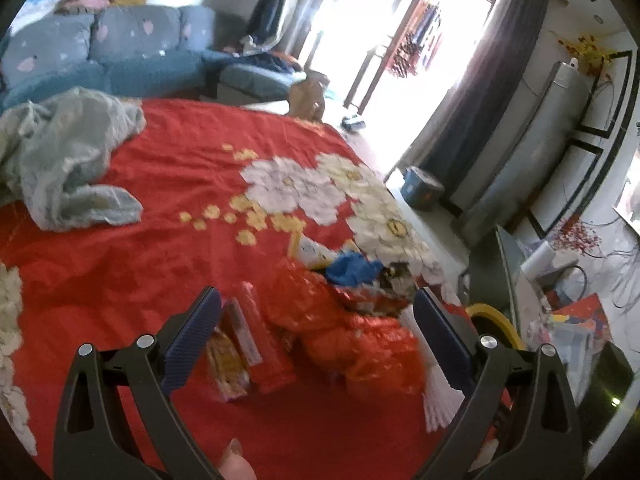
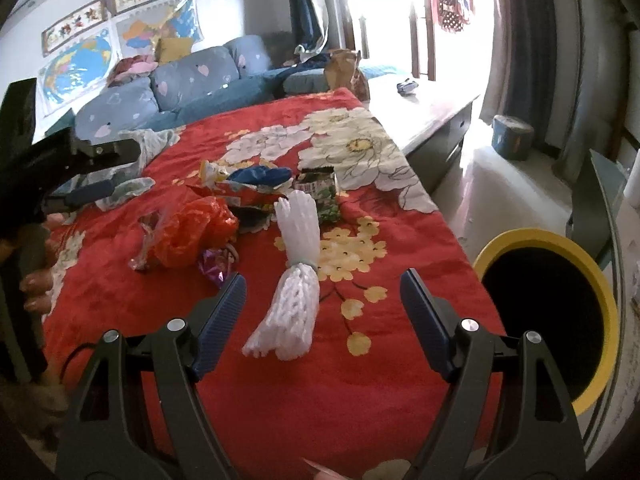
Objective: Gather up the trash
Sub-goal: 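Grasp the white foam net with the right tool while the left grasps the red bag, then carry the foam net and red bag over the yellow bin with both tools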
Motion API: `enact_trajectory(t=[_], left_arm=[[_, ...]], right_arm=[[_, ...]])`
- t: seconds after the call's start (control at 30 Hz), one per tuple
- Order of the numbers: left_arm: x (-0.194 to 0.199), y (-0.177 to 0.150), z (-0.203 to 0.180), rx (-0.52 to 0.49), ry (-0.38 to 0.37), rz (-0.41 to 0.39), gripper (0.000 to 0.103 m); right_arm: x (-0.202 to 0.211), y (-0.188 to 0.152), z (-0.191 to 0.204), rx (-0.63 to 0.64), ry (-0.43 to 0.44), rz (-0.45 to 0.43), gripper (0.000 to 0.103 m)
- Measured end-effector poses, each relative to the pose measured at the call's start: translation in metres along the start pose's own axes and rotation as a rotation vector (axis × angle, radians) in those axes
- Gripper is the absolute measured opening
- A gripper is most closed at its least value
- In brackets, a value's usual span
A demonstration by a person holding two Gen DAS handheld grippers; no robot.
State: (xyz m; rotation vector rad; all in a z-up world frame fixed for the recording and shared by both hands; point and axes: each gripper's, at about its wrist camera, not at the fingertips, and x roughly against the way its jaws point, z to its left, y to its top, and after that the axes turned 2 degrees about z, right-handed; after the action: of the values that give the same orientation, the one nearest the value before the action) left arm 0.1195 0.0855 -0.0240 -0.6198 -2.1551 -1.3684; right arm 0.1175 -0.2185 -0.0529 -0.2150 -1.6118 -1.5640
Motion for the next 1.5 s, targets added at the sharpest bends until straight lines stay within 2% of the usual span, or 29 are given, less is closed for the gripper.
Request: enact_trajectory(t=[0.13, 0.23, 0.33, 0.4, 0.43, 0.47, 0.5, 0.57, 0.67, 0.8, 1.23, 1.5], left_arm=[[-0.015, -0.014, -0.011, -0.002, -0.115, 0.082, 0.093], [-0.025, -0.024, -0.02, -0.017, -0.115, 0.119, 0.092], [-0.035, -0.032, -0.023, -0.026, -0.105, 0.145, 0.088], [-0.04, -0.035, -0.025, -0.032, -0.095, 0.156, 0.082], [-0.042, -0.036, -0.026, -0.037, -0.088, 0.16, 0.079], [-0.043, -0.037, -0.026, -0.04, -0.081, 0.165, 0.073], [-0.045, -0.039, -0.026, -0.039, -0.076, 0.173, 0.064], [-0.048, -0.039, -0.025, -0.038, -0.068, 0.185, 0.055], [-0.047, -0.039, -0.026, -0.057, -0.055, 0.189, 0.033], [-0.043, -0.037, -0.028, -0.081, -0.048, 0.177, 0.018], [0.015, -0.006, -0.029, -0.093, -0.075, -0.014, 0.012], [0.038, 0.002, -0.042, -0.129, -0.107, -0.065, 0.012]], right_arm=[[-0.014, -0.004, -0.001, -0.014, 0.026, 0.051, 0.069], [-0.021, -0.01, 0.002, -0.003, 0.039, 0.073, 0.062], [-0.026, -0.014, 0.002, 0.009, 0.055, 0.099, 0.043], [-0.029, -0.017, 0.003, 0.015, 0.063, 0.117, 0.025], [-0.03, -0.019, 0.003, 0.018, 0.071, 0.127, 0.022], [-0.03, -0.021, 0.004, 0.021, 0.077, 0.132, 0.017], [-0.03, -0.022, 0.005, 0.026, 0.08, 0.132, 0.015], [-0.027, -0.024, 0.007, 0.04, 0.078, 0.126, 0.014], [-0.025, -0.025, 0.009, 0.042, 0.084, 0.123, 0.013], [-0.023, -0.023, 0.006, 0.033, 0.089, 0.121, 0.013], [0.004, -0.015, 0.006, 0.029, 0.115, 0.05, 0.012], [0.021, -0.004, 0.003, 0.016, 0.114, 0.001, 0.012]])
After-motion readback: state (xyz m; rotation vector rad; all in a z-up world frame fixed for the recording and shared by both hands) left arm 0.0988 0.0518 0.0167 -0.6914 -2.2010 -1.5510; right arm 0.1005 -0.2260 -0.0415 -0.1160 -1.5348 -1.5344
